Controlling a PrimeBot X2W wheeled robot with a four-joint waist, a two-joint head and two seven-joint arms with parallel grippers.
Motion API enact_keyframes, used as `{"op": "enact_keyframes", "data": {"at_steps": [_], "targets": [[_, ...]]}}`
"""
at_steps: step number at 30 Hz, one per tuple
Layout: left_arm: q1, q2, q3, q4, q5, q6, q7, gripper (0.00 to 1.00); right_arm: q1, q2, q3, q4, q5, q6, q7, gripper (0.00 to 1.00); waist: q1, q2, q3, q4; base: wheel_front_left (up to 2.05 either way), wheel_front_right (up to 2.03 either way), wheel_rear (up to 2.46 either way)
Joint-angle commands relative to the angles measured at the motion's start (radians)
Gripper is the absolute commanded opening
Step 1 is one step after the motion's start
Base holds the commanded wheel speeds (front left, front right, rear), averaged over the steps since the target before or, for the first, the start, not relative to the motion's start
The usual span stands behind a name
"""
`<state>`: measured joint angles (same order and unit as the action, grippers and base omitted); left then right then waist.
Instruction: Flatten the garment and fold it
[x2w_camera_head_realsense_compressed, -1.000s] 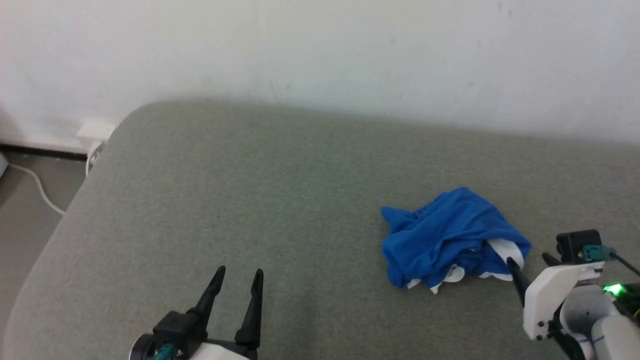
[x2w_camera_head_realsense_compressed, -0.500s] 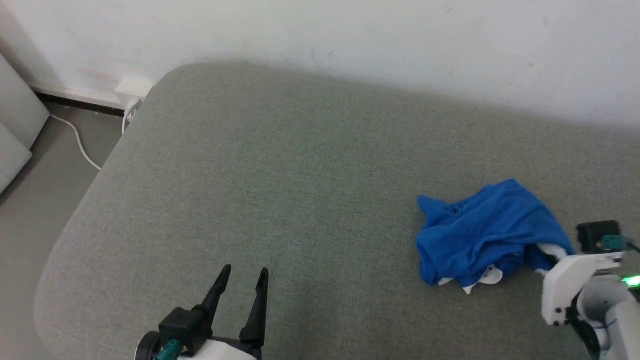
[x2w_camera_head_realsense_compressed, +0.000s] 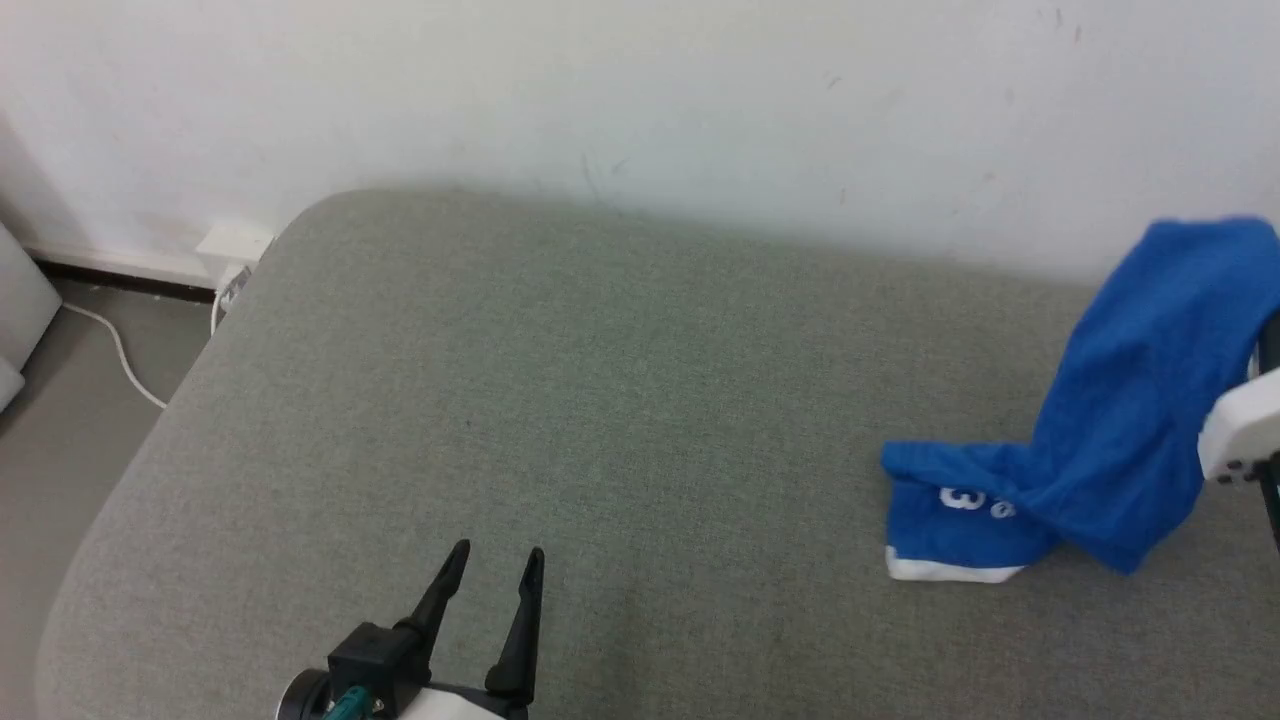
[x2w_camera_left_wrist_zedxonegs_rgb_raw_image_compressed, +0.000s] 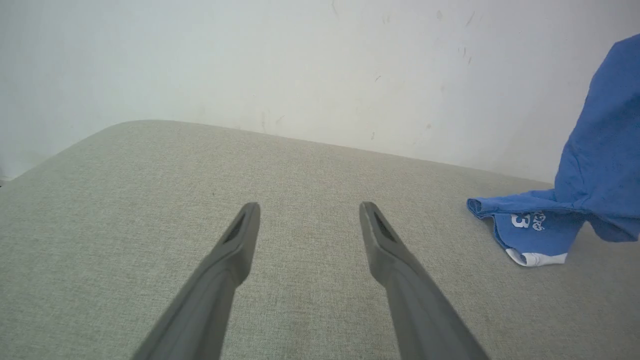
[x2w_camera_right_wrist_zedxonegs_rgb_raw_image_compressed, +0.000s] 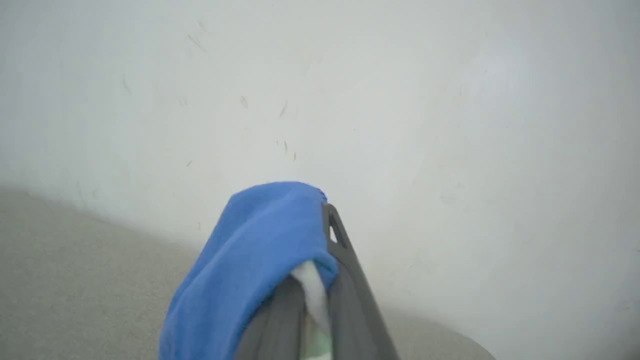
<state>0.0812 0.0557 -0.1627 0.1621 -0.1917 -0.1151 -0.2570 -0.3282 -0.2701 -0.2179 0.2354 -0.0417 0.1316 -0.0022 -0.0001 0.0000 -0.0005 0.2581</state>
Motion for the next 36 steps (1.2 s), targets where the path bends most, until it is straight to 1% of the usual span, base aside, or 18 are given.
{"op": "enact_keyframes", "data": {"at_steps": [1,4,7,10,13,14,15,17,20,23,25,26,29,31,36], "targets": [[0.012,-0.005,-0.001,0.002,0.007,-0.009,-0.005,1.0,-0.02,0.017,0.018,-0.033,-0.021,-0.001,-0.009,0.0,0.0001,0.0,-0.011,-0.005,0.0,0.0,0.0],[0.014,-0.005,-0.006,0.001,0.008,-0.01,-0.005,1.0,-0.007,0.046,0.12,-0.091,-0.047,-0.001,0.009,0.0,0.0001,0.0,-0.011,0.004,0.0,0.0,0.0],[0.014,-0.005,-0.009,-0.003,0.004,-0.011,-0.005,1.0,0.02,0.063,0.277,-0.095,-0.035,-0.001,0.04,0.0,0.0001,0.0,0.002,0.017,0.0,0.0,0.0],[0.007,-0.005,-0.02,0.002,-0.003,-0.012,-0.005,1.0,0.037,0.066,0.433,-0.04,-0.004,-0.001,0.055,0.0,0.0001,0.0,0.02,0.034,0.0,0.0,0.0],[-0.003,-0.005,-0.031,0.011,-0.014,-0.012,-0.005,1.0,0.042,0.072,0.56,0.042,0.037,-0.001,0.061,0.0,0.0001,0.0,0.037,0.052,0.0,0.0,0.0],[-0.007,-0.005,-0.033,0.014,-0.017,-0.011,-0.005,1.0,0.043,0.077,0.597,0.072,0.061,-0.001,0.066,0.26,0.0001,0.0,0.042,0.058,0.0,0.0,0.0],[-0.01,-0.005,-0.036,0.016,-0.021,-0.01,-0.005,1.0,0.042,0.076,0.635,0.101,0.08,-0.001,0.07,1.0,0.0001,0.0,0.045,0.062,0.0,0.0,0.0],[-0.016,-0.005,-0.041,0.019,-0.025,-0.007,-0.005,1.0,0.033,0.07,0.713,0.148,0.122,-0.001,0.075,1.0,0.0001,0.0,0.049,0.067,0.0,0.0,0.0],[-0.02,-0.005,-0.043,0.023,-0.03,-0.001,-0.005,1.0,0.02,0.054,0.792,0.194,0.189,-0.001,0.095,1.0,0.0001,0.0,0.049,0.066,0.0,0.0,0.0],[-0.02,-0.005,-0.035,0.023,-0.028,0.004,-0.005,1.0,0.003,0.026,0.845,0.21,0.246,-0.001,0.108,1.0,0.0001,0.0,0.035,0.049,0.0,0.0,0.0],[-0.019,-0.005,-0.026,0.016,-0.024,0.005,-0.005,1.0,-0.006,0.001,0.877,0.203,0.268,-0.001,0.12,1.0,0.0001,0.0,0.02,0.035,0.0,0.0,0.0],[-0.018,-0.005,-0.017,0.012,-0.024,0.008,-0.005,1.0,-0.01,-0.008,0.876,0.19,0.282,-0.001,0.119,1.0,0.0001,0.0,0.013,0.027,0.0,0.0,0.0],[-0.015,-0.005,0.016,-0.002,-0.02,0.012,-0.005,1.0,-0.007,-0.024,0.826,0.127,0.318,-0.001,0.105,1.0,0.0001,0.0,-0.012,-0.002,0.0,0.0,0.0],[-0.013,-0.005,0.032,-0.01,-0.011,0.01,-0.005,1.0,0.003,-0.04,0.773,0.079,0.32,-0.001,0.103,1.0,0.0001,0.0,-0.026,-0.024,0.0,0.0,0.0],[-0.015,-0.005,0.051,-0.039,-0.019,0.004,-0.005,1.0,0.066,-0.049,0.572,-0.031,0.32,-0.001,0.064,1.0,0.0001,0.0,-0.049,-0.075,0.0,0.0,0.0]]}}
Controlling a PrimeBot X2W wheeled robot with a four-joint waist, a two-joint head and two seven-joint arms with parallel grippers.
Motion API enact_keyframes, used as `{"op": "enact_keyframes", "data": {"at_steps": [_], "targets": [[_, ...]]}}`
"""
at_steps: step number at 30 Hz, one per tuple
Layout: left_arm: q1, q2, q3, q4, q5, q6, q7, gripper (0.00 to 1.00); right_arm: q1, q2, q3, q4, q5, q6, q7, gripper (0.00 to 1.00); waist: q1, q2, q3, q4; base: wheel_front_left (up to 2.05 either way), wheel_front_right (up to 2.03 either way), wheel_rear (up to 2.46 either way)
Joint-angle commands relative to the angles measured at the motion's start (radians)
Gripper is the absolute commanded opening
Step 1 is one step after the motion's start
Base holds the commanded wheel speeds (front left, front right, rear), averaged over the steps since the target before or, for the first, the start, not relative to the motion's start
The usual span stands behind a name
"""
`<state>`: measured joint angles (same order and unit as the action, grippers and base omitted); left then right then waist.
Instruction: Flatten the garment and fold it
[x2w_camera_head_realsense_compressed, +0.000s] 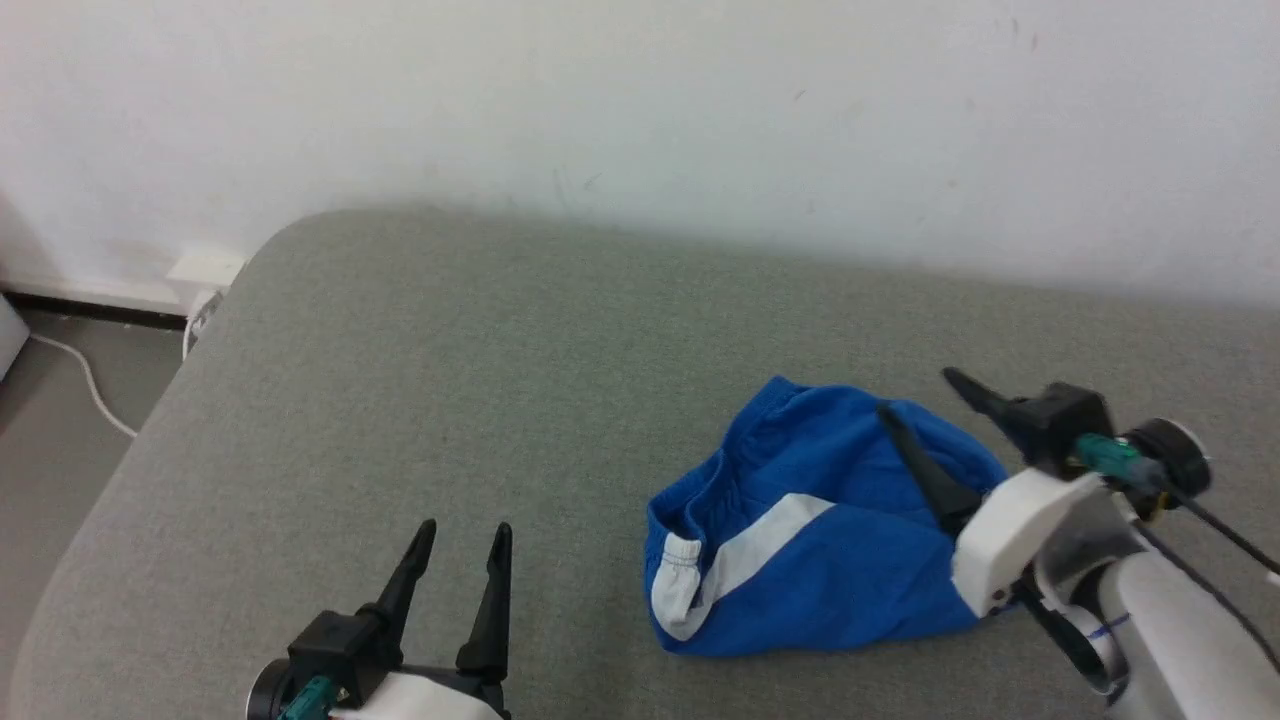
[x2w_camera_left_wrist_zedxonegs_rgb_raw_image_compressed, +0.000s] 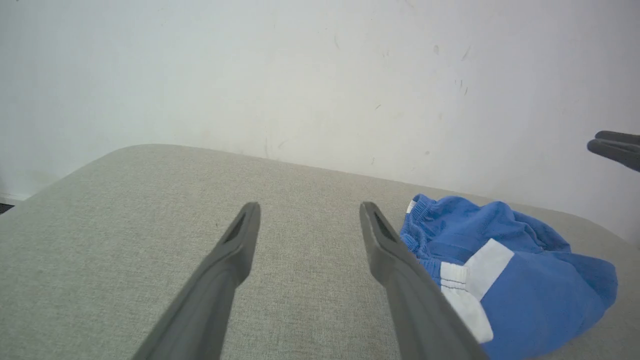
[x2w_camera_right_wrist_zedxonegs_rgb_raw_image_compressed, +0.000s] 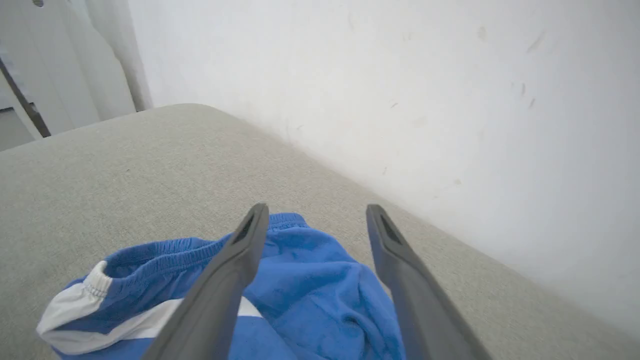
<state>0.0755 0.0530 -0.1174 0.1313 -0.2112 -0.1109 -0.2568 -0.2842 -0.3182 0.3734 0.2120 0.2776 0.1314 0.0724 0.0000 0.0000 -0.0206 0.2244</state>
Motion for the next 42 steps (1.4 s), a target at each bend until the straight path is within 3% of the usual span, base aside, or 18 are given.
{"op": "enact_keyframes", "data": {"at_steps": [1,6,11,15,20,25,30,36,38,39,42], "targets": [[-0.01,-0.003,0.008,-0.014,-0.001,-0.001,-0.005,1.0,0.04,0.001,-0.064,-0.023,-0.007,-0.001,-0.025,1.0,0.0,0.0,-0.032,-0.05,0.0,0.0,0.0],[-0.014,-0.003,0.004,-0.023,-0.007,-0.003,-0.005,1.0,0.128,0.04,-0.23,-0.075,-0.049,-0.001,-0.092,1.0,0.0,0.0,-0.035,-0.084,0.0,0.0,0.0],[-0.019,-0.003,-0.026,0.011,-0.008,-0.008,-0.005,1.0,0.248,0.158,-0.413,-0.124,-0.118,-0.001,-0.187,1.0,0.0,0.0,-0.03,-0.126,0.0,0.0,0.0],[-0.039,0.012,-0.082,0.094,0.0,-0.014,0.013,1.0,0.327,0.234,-0.486,-0.136,-0.14,-0.001,-0.21,1.0,0.0,0.0,-0.019,-0.16,0.0,0.0,0.0],[-0.121,0.057,-0.186,0.141,-0.014,-0.019,0.124,1.0,0.359,0.261,-0.505,-0.148,-0.153,-0.001,-0.211,1.0,0.0,0.0,0.01,-0.192,0.0,0.0,0.0],[-0.223,0.123,-0.271,0.141,-0.014,-0.019,0.329,1.0,0.346,0.266,-0.499,-0.171,-0.169,-0.001,-0.195,1.0,0.0,0.0,0.046,-0.213,0.0,0.0,0.0],[-0.288,0.172,-0.296,0.148,0.027,0.001,0.563,1.0,0.327,0.267,-0.486,-0.189,-0.182,-0.001,-0.188,1.0,0.0,0.0,0.091,-0.229,0.0,0.0,0.0],[-0.318,0.19,-0.292,0.141,0.034,0.03,0.665,1.0,0.311,0.268,-0.464,-0.184,-0.169,-0.001,-0.195,1.0,0.0,0.0,0.147,-0.24,0.0,0.0,0.0],[-0.318,0.19,-0.292,0.147,0.024,0.027,0.668,0.16,0.305,0.268,-0.458,-0.178,-0.168,-0.001,-0.199,1.0,0.0,0.0,0.157,-0.239,0.0,0.0,0.0],[-0.318,0.19,-0.292,0.151,0.018,0.025,0.668,0.0,0.302,0.268,-0.455,-0.175,-0.168,-0.001,-0.201,1.0,0.0,0.0,0.16,-0.237,0.0,0.0,0.0],[-0.319,0.182,-0.273,0.154,-0.006,0.03,0.632,0.0,0.296,0.268,-0.45,-0.165,-0.169,-0.001,-0.204,1.0,0.0,0.0,0.159,-0.225,0.0,0.0,0.0]]}}
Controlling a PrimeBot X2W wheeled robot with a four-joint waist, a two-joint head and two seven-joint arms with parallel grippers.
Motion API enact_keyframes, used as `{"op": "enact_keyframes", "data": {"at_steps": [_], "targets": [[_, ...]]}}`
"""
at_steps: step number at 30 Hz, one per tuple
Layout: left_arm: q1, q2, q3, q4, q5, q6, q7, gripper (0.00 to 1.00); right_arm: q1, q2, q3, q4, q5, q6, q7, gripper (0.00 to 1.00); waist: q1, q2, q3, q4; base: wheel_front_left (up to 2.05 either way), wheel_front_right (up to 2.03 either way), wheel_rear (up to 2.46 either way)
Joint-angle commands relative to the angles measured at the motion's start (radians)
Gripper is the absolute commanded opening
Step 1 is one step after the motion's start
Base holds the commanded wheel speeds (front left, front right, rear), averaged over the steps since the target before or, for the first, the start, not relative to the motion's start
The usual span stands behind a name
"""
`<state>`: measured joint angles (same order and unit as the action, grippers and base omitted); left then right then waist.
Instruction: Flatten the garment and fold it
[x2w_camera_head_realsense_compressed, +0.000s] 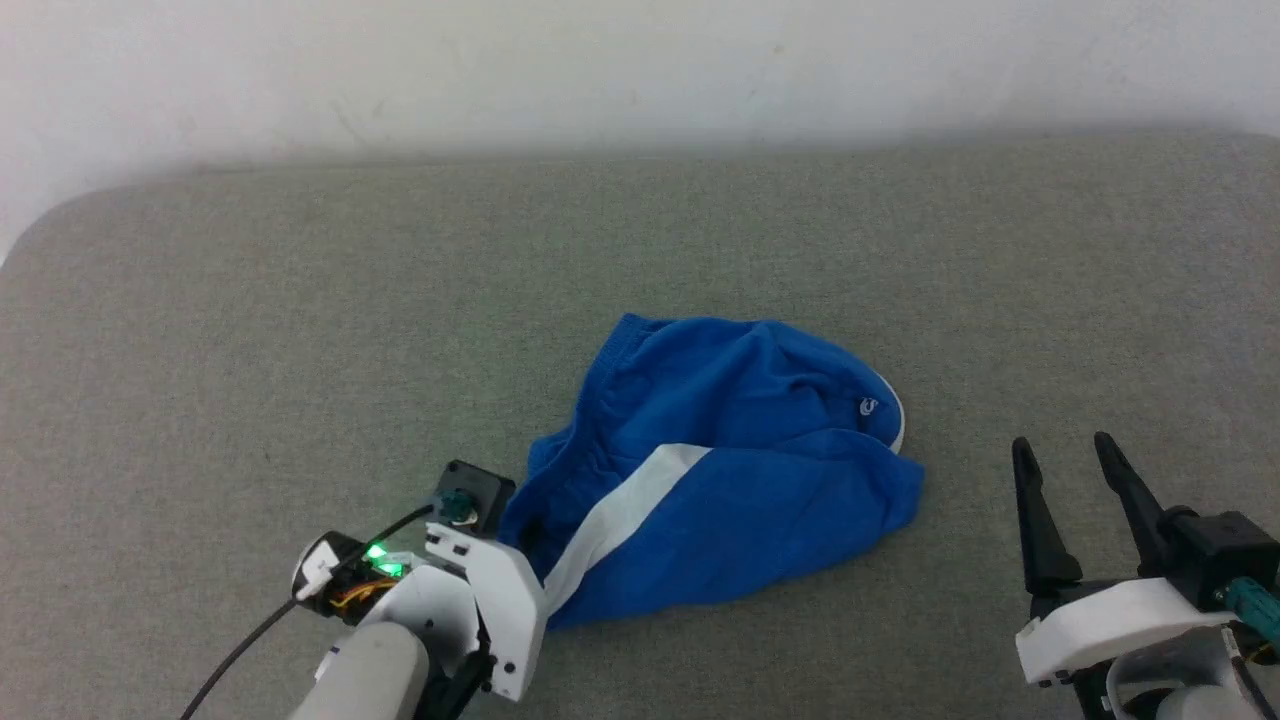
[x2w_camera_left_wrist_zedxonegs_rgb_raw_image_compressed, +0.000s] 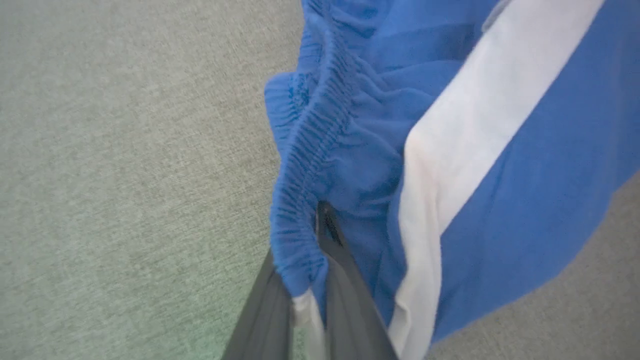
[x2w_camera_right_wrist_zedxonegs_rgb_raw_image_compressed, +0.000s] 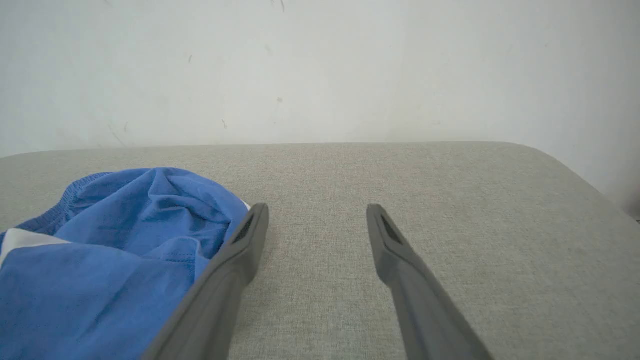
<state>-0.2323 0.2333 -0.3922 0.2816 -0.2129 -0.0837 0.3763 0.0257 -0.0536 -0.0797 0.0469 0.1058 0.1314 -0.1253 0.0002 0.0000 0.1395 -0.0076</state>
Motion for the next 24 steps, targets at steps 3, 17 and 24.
{"op": "enact_keyframes", "data": {"at_steps": [3,17,24], "targets": [[-0.012,-0.016,0.053,-0.008,-0.037,0.035,-0.093,0.0,-0.014,0.003,0.006,0.007,-0.002,-0.001,-0.005,1.0,-0.0002,0.0,-0.014,0.029,0.0,0.0,0.0],[0.162,-0.027,0.195,0.067,-0.121,0.139,-0.329,1.0,0.029,0.003,0.031,0.029,-0.014,-0.001,0.029,1.0,-0.0002,0.0,-0.106,0.148,0.0,0.0,0.0],[0.156,-0.069,0.178,0.069,-0.116,0.103,-0.55,1.0,0.024,-0.004,0.055,0.032,-0.036,-0.001,0.075,1.0,-0.0002,0.0,-0.121,0.203,0.0,0.0,0.0]]}}
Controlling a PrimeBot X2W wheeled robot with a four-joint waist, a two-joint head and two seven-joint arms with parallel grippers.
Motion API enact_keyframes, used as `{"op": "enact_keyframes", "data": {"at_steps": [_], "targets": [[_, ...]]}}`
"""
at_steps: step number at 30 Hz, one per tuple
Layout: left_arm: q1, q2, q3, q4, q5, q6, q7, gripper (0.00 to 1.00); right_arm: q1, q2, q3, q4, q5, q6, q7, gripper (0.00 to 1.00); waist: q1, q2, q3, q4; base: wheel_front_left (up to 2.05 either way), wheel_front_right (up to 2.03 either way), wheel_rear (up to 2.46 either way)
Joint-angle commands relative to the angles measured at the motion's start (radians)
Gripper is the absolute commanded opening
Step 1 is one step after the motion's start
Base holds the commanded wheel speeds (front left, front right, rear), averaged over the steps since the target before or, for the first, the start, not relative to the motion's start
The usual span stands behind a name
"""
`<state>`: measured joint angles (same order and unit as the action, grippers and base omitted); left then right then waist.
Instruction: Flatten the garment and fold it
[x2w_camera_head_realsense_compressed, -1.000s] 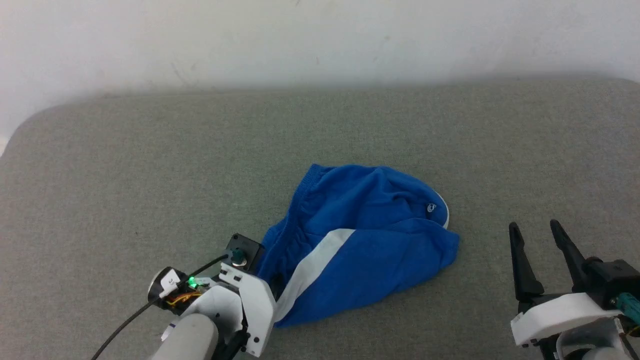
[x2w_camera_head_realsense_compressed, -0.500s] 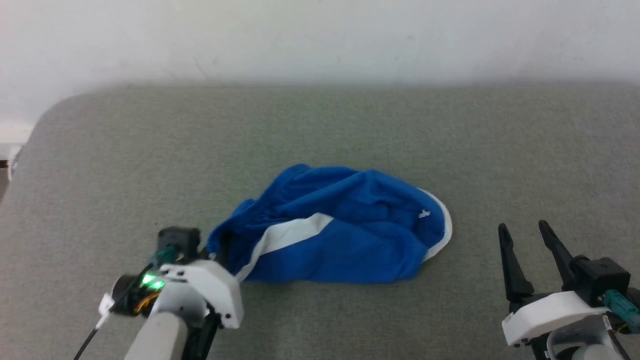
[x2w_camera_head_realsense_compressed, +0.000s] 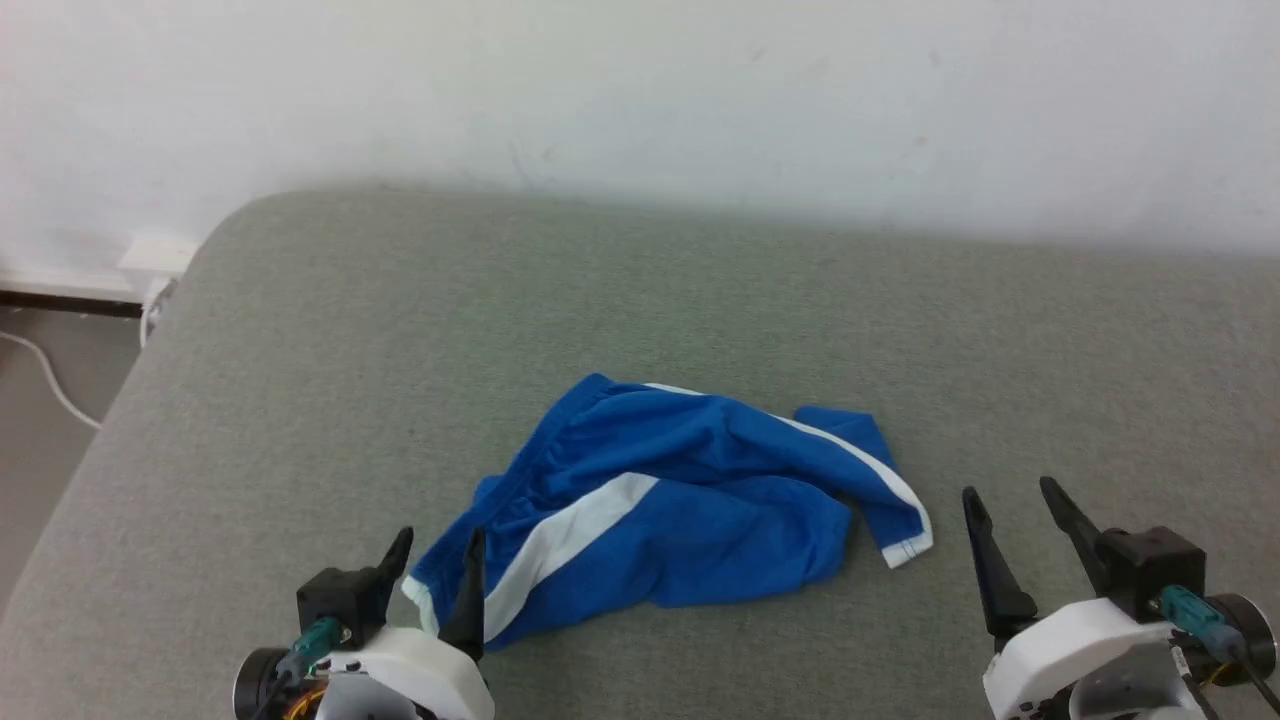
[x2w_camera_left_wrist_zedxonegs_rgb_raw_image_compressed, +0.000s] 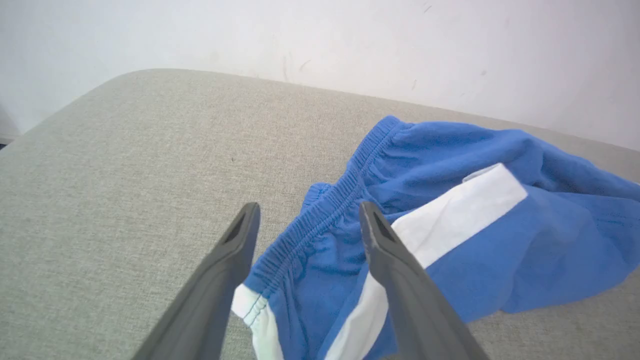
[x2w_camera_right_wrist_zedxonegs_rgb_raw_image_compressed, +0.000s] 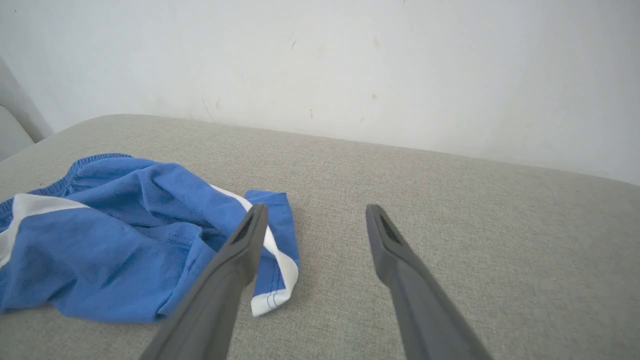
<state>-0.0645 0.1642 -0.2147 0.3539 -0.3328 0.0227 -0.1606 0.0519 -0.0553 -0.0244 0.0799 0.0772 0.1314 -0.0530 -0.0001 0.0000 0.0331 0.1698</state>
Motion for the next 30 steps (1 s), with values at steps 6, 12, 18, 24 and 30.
{"op": "enact_keyframes", "data": {"at_steps": [6,12,18,24,30], "targets": [[-0.013,-0.005,0.009,-0.105,0.083,0.004,-0.1,1.0,-0.045,-0.087,0.077,0.034,0.022,-0.001,0.161,1.0,0.0001,0.0,-0.016,0.068,0.0,0.0,0.0],[0.04,-0.038,0.043,-0.261,0.162,-0.02,-0.101,1.0,-0.134,-0.167,0.129,0.129,0.08,-0.001,0.32,1.0,0.0001,0.0,0.014,0.114,0.0,0.0,0.0],[0.049,-0.07,0.05,-0.275,0.19,-0.042,-0.101,1.0,-0.202,-0.184,0.142,0.225,0.094,-0.001,0.371,1.0,0.0001,0.0,0.051,0.155,0.0,0.0,0.0],[0.042,-0.094,0.054,-0.253,0.2,-0.063,-0.101,1.0,-0.243,-0.19,0.176,0.323,0.108,-0.001,0.379,0.89,0.0001,0.0,0.083,0.19,0.0,0.0,0.0],[0.042,-0.104,0.065,-0.235,0.206,-0.075,-0.101,1.0,-0.287,-0.227,0.122,0.329,0.074,-0.001,0.293,0.0,0.0001,0.0,0.086,0.189,0.0,0.0,0.0]]}}
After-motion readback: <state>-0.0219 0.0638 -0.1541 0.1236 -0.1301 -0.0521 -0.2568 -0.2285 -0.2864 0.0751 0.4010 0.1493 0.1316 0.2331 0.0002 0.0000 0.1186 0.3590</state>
